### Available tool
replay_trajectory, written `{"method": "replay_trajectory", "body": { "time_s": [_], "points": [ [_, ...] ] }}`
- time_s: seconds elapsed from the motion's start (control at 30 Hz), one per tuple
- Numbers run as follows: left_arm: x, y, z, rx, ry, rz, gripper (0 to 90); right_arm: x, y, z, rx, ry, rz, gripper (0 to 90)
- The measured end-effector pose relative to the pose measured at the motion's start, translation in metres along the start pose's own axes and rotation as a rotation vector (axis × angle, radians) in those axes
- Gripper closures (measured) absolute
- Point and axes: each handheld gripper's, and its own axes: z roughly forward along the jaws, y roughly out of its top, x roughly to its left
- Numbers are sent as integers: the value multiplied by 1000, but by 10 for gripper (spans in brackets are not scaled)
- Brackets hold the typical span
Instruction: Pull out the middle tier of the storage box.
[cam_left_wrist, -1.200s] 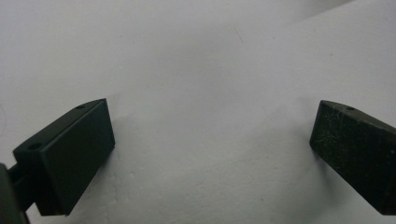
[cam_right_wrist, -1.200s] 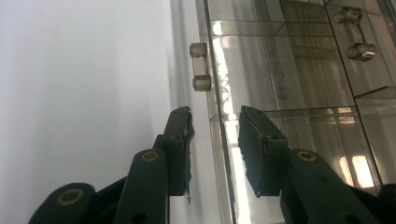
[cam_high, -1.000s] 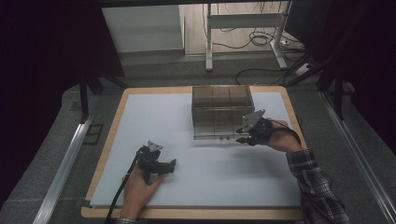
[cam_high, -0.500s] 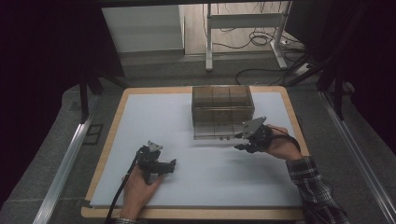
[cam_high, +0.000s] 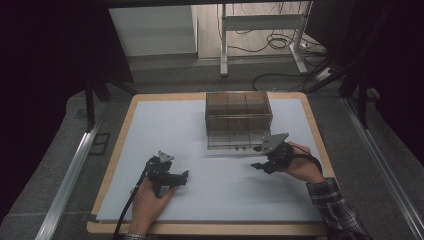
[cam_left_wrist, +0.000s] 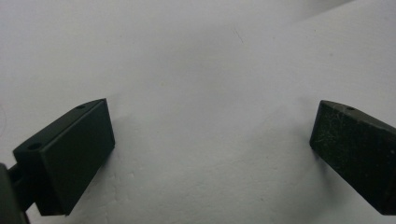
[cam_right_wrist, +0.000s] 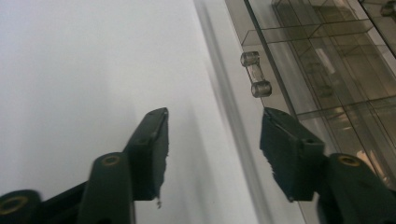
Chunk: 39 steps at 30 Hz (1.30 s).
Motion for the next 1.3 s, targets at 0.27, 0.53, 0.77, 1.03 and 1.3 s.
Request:
{"method": "replay_trajectory", "body": {
  "time_s": [0.27, 0.53, 0.77, 1.03, 1.3],
  "points": [
    [0, 0, 0, 0, 0, 0, 0, 7, -6, -4, -23, -21, 76, 280],
    [0, 0, 0, 4, 0, 4, 0, 18, -14, -8, -35, -39, 139, 183],
    [0, 0, 0, 3, -1, 3, 0, 27, -24, -8, -52, -55, 205, 117],
    [0, 0, 0, 3, -1, 4, 0, 41, -38, -7, -46, -76, 252, 67],
    [0, 0, 0, 3, -1, 4, 0, 51, -52, -3, -53, -59, 294, 32]
  ]
}}
